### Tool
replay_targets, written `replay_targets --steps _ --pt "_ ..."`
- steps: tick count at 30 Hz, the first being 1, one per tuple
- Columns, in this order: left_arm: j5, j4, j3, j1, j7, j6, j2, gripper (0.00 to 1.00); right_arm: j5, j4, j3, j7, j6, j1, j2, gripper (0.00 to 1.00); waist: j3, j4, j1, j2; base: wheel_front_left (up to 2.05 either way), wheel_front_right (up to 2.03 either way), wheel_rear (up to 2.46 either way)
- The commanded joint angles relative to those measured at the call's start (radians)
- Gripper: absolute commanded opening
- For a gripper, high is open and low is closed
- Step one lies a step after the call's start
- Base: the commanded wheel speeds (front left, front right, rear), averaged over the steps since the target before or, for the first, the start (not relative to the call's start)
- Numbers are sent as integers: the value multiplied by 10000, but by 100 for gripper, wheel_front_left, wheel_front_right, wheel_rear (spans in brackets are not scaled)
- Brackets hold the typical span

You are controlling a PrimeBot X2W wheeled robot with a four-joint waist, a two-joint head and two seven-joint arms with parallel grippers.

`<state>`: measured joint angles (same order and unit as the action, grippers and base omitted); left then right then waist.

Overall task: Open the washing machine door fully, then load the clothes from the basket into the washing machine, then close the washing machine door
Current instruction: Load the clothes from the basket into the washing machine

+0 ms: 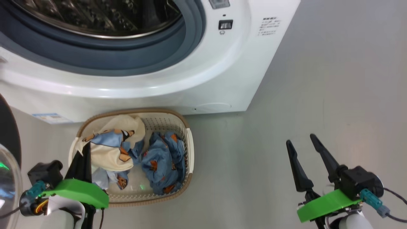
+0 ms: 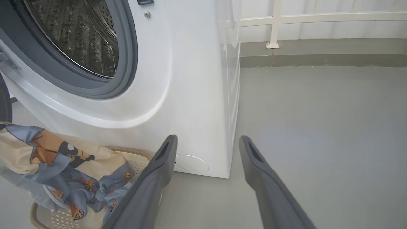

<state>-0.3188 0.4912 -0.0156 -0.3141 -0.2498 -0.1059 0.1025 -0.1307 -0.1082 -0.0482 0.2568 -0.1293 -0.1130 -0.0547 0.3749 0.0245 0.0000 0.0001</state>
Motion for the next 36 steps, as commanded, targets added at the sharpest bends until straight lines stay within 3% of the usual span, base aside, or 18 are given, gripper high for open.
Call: replay_targets --steps 1,22,36 --pt "141 -445 396 204 -120 16 172 0 -145 201 -207 49 -14 240 45 100 -403 -17 0 -1 0 0 0" --pt "1044 -3623 871 2210 -120 155 -300 0 -238 245 -119 49 -14 1208 45 100 -2630 -59 0 -1 0 0 0" --pt "1300 -4504 1074 3538 -120 300 -404 0 -244 181 -174 49 -14 1794 45 100 -3746 -215 0 -1 0 0 0"
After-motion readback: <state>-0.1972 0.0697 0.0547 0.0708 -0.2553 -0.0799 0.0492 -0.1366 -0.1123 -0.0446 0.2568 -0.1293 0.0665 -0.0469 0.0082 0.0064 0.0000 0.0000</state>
